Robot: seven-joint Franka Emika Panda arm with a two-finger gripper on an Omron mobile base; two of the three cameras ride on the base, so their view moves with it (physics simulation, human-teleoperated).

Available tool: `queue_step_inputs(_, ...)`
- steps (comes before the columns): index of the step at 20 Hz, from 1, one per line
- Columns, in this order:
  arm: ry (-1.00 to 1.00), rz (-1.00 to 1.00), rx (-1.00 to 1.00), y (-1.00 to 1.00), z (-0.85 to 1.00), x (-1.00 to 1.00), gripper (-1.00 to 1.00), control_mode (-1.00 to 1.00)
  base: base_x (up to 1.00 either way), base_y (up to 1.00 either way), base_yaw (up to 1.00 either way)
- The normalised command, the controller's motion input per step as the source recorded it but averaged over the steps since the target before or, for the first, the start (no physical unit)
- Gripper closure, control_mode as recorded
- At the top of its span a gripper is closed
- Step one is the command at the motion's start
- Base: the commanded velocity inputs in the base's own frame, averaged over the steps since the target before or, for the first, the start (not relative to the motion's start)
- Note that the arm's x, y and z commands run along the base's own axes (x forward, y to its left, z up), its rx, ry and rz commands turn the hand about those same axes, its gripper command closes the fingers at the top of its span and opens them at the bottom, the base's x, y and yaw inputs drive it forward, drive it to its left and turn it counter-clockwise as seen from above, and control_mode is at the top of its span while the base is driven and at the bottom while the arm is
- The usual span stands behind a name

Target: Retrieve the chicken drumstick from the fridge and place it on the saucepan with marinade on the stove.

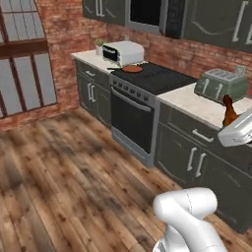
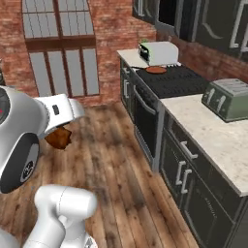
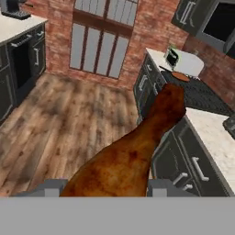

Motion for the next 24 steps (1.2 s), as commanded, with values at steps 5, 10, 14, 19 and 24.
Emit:
queue_step_inputs(5, 0.0, 0.0, 0.0, 0.0, 0.0, 0.0, 1.0, 1.0, 1.0, 0.93, -0.74)
queue_step_inputs(10, 0.0, 0.0, 0.0, 0.0, 0.0, 0.0, 1.0, 1.0, 1.0, 0.98, -0.69)
queue_step_inputs(14, 0.0, 0.0, 0.0, 0.0, 0.0, 0.0, 1.0, 1.0, 1.0, 1.0, -0.59)
queue_step_inputs(19, 0.0, 0.0, 0.0, 0.0, 0.0, 0.0, 1.0, 1.0, 1.0, 1.0, -0.49)
queue_step_inputs(24, 0.0, 0.0, 0.0, 0.0, 0.0, 0.0, 1.0, 1.0, 0.75, 1.0, -0.43)
